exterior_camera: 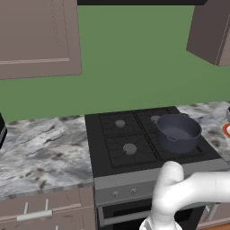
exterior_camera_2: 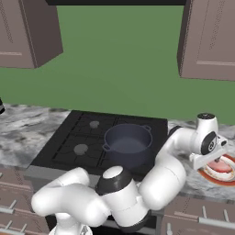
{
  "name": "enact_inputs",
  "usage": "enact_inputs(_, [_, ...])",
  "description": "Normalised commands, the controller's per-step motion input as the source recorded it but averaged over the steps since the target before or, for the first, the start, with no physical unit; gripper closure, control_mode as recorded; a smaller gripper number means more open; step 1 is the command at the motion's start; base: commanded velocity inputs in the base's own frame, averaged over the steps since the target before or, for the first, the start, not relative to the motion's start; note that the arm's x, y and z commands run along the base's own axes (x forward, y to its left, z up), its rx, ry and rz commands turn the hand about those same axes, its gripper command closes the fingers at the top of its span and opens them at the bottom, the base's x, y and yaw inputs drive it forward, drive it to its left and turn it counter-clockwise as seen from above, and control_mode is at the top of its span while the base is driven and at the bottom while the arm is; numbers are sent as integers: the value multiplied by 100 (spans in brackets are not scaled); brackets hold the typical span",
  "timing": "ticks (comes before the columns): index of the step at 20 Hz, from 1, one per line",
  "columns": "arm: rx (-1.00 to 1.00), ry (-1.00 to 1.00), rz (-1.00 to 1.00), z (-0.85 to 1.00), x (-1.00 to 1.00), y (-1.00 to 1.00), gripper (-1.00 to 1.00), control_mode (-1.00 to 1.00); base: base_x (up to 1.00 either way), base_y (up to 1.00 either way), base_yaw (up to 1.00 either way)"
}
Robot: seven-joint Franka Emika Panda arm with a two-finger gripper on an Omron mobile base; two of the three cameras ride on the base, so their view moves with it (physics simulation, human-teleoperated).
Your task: Retrieve the frozen meat and place it in the pot on a burner. Then turn the burner on.
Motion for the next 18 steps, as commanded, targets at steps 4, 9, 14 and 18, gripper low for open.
enact_inputs(4, [0, 0, 0, -20, 16, -19, -100, -100, 0, 0, 0])
enact_inputs(9, [0, 0, 2, -20, 20, -19, -100, -100, 0, 0, 0])
enact_inputs(14, [0, 3, 1, -13, 23, -16, -100, -100, 0, 0, 0])
enact_inputs(18, [0, 1, 0, -10, 35, -16, -100, -100, 0, 0, 0])
